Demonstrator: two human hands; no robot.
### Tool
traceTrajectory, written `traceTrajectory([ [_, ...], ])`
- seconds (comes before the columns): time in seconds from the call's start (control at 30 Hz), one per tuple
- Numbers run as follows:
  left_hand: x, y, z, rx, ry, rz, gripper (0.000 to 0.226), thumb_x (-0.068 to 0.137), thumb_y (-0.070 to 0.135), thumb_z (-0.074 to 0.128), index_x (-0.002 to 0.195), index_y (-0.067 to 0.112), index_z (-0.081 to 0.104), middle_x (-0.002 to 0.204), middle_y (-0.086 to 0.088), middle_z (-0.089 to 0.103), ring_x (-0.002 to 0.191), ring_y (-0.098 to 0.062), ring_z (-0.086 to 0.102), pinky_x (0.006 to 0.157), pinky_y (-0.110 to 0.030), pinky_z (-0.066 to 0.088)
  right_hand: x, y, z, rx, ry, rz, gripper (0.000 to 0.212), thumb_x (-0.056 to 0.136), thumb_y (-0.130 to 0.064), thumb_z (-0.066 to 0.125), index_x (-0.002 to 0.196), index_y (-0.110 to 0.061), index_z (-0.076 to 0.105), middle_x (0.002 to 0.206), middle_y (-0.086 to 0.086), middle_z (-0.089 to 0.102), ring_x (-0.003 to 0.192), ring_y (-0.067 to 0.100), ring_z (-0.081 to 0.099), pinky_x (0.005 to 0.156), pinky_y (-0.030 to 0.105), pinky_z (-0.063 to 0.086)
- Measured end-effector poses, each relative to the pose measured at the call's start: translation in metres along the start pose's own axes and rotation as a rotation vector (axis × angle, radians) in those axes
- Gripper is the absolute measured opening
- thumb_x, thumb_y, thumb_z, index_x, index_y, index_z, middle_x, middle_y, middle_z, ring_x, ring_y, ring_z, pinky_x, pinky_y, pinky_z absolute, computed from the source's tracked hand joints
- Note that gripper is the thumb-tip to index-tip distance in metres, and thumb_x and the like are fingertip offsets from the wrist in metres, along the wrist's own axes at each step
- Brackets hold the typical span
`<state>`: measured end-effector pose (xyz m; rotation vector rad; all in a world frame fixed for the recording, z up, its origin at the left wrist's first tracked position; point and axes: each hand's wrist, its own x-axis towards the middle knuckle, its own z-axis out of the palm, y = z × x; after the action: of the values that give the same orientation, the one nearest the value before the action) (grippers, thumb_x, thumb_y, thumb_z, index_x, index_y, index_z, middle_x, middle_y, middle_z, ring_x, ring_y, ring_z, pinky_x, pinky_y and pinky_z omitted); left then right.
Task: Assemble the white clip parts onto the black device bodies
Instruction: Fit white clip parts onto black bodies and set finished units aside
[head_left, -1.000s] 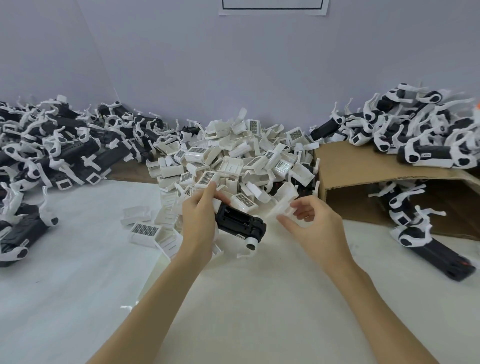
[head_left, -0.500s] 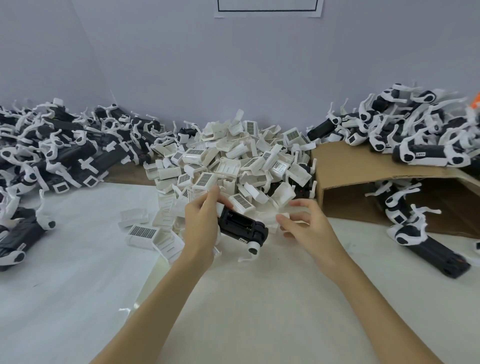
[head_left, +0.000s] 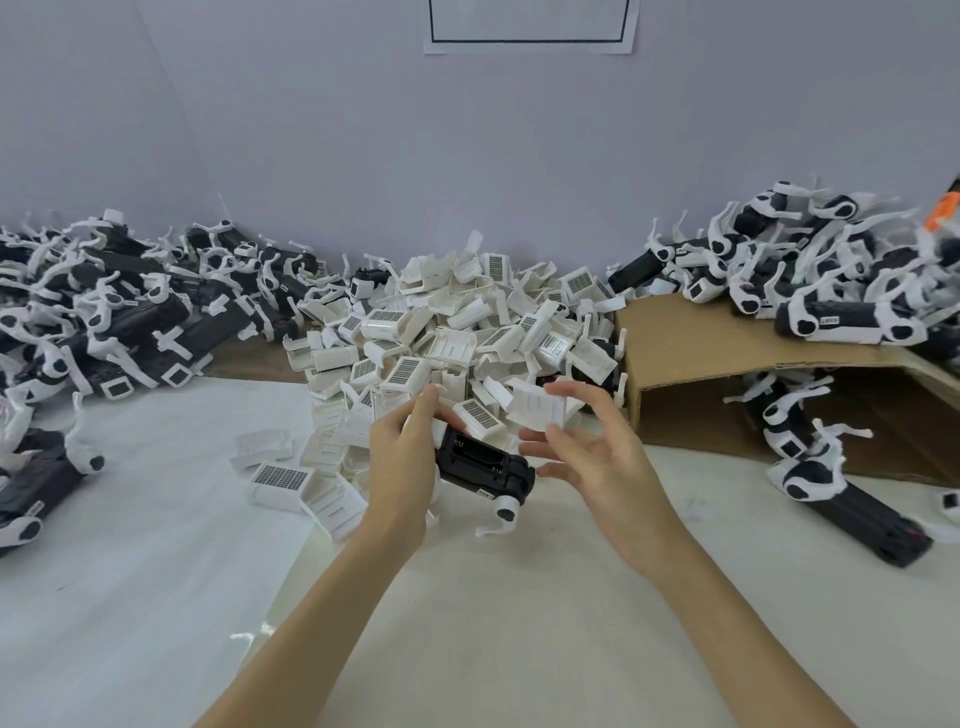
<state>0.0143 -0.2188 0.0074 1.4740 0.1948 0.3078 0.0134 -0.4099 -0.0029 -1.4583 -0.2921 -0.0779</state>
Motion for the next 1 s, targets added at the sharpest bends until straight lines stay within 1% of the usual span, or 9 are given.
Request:
traceTrajectory([
  [0.1,0.0,-0.002,0.0,-0.011,-0.008,0.017,0.054,0.108,0.041,0.053,0.06,0.021,0.067,0.075,-0.001,0.067,0.077,-0.019,0.059,0.074,-0.033,0.044,0.0,0.002,0.002,-0.177,0.028,-0.063,0.004,0.101,-0.02,0.068,0.101,-0.02,0.072,0.096,0.003,0.078,0.093,0.018,0.075,0.081,0.034,0.059],
  [0.2,0.0,-0.004,0.002,-0.016,-0.012,0.048,0.056,0.11,0.043,0.051,0.061,0.022,0.068,0.075,0.0,0.069,0.074,-0.013,0.062,0.074,-0.029,0.044,-0.003,0.007,0.007,-0.426,0.018,-0.165,0.015,0.095,-0.019,0.075,0.087,-0.031,0.073,0.089,-0.01,0.074,0.084,0.012,0.069,0.08,0.018,0.05],
  [0.3,0.001,-0.007,0.002,-0.024,-0.005,0.064,0.057,0.11,0.044,0.048,0.064,0.018,0.069,0.073,0.01,0.071,0.074,0.002,0.066,0.074,-0.02,0.047,-0.008,0.009,0.013,-0.586,-0.036,-0.295,0.019,0.096,-0.021,0.075,0.093,-0.038,0.067,0.092,-0.021,0.069,0.088,0.007,0.066,0.078,0.009,0.044],
  [0.43,0.005,-0.01,0.001,-0.043,0.009,0.05,0.054,0.111,0.046,0.047,0.076,0.013,0.072,0.087,0.012,0.077,0.099,0.004,0.068,0.092,-0.032,0.045,-0.011,0.009,0.015,-0.693,-0.086,-0.353,0.028,0.1,-0.025,0.071,0.117,-0.043,0.058,0.106,-0.03,0.064,0.097,0.004,0.064,0.083,0.01,0.046],
  [0.57,0.005,-0.013,0.001,-0.058,-0.006,0.051,0.057,0.112,0.048,0.044,0.073,0.019,0.074,0.08,0.021,0.074,0.081,0.007,0.068,0.09,-0.033,0.05,-0.013,0.009,0.017,-0.585,-0.219,-0.245,0.06,0.1,-0.018,0.069,0.148,-0.048,0.048,0.138,-0.025,0.061,0.13,0.005,0.056,0.106,0.022,0.046],
  [0.7,0.006,-0.013,0.001,-0.047,-0.057,0.099,0.063,0.113,0.051,0.038,0.081,0.01,0.074,0.083,0.012,0.077,0.081,0.005,0.07,0.076,-0.014,0.049,-0.014,0.011,0.018,-0.602,-0.221,-0.252,0.058,0.099,-0.017,0.071,0.148,-0.042,0.054,0.143,-0.029,0.057,0.139,-0.001,0.048,0.114,0.019,0.038],
  [0.87,0.006,-0.005,-0.002,0.206,-0.214,0.213,0.06,0.096,0.074,0.05,0.087,0.02,0.072,0.085,0.008,0.073,0.087,-0.01,0.07,0.083,-0.027,0.049,-0.011,0.01,0.009,-0.708,-0.215,-0.24,0.056,0.098,-0.022,0.072,0.145,-0.046,0.053,0.138,-0.028,0.06,0.132,-0.004,0.051,0.103,0.008,0.036],
  [0.93,0.009,0.0,-0.007,0.349,-0.294,0.246,0.043,0.089,0.069,0.063,0.09,0.027,0.072,0.084,0.014,0.068,0.082,-0.011,0.067,0.079,-0.031,0.049,-0.01,0.007,0.005,-0.666,-0.253,-0.199,0.05,0.099,-0.024,0.071,0.141,-0.046,0.055,0.131,-0.024,0.065,0.127,0.0,0.057,0.101,0.009,0.039],
  [1.0,0.011,0.004,-0.014,0.382,-0.403,0.267,0.027,0.09,0.053,0.072,0.095,0.026,0.074,0.091,0.015,0.07,0.09,-0.007,0.067,0.081,-0.026,0.049,-0.009,0.0,0.003,-0.455,-0.314,-0.05,0.033,0.104,-0.031,0.065,0.136,-0.039,0.061,0.124,-0.01,0.071,0.12,0.01,0.063,0.105,0.021,0.045],
])
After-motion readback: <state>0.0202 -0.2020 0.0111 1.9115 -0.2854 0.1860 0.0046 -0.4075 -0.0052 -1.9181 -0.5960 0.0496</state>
